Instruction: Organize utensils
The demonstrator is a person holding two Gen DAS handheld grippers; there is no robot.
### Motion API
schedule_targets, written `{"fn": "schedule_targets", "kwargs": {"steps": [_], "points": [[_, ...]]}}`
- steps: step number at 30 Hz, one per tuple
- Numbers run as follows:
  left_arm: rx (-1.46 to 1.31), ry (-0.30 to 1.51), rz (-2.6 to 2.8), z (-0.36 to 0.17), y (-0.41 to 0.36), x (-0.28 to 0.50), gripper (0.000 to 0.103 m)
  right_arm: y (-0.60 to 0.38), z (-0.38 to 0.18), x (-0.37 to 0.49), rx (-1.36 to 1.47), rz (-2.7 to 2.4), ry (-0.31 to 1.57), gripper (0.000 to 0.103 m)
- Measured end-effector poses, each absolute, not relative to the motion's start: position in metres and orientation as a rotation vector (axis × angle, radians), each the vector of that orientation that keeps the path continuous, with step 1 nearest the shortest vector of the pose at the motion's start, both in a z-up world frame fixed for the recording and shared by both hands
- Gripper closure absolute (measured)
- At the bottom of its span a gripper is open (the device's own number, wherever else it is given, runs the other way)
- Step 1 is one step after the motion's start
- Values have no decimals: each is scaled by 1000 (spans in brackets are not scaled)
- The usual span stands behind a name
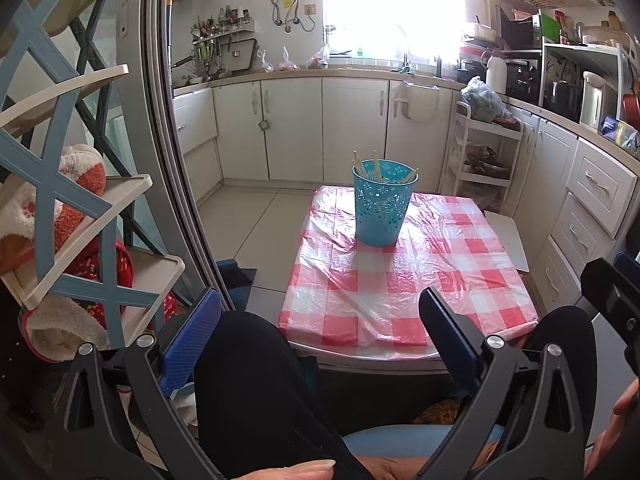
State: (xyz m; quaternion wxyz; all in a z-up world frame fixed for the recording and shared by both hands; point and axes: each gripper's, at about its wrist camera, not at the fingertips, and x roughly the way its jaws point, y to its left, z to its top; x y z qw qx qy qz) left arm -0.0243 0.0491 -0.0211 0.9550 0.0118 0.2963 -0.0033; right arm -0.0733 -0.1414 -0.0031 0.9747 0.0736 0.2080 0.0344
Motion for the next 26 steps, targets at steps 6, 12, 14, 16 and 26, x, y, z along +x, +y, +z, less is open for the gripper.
{"fn": "schedule_targets", "kwargs": {"steps": [6,12,14,16,26], "points": [[11,606,-2,-22,53,-23,8,-141,-4,-72,150,71,430,7],[-28,603,-58,-25,57,-24,8,-143,-5,-71,152,73,435,7],[-14,594,-65,-25,55,-25,8,-143,-5,-72,152,73,435,7],[5,597,-79,-26,50,-25,8,-143,-5,-72,152,73,431,7],[-5,641,-64,-32,51,-19,8,-143,-3,-74,148,74,419,7]]}}
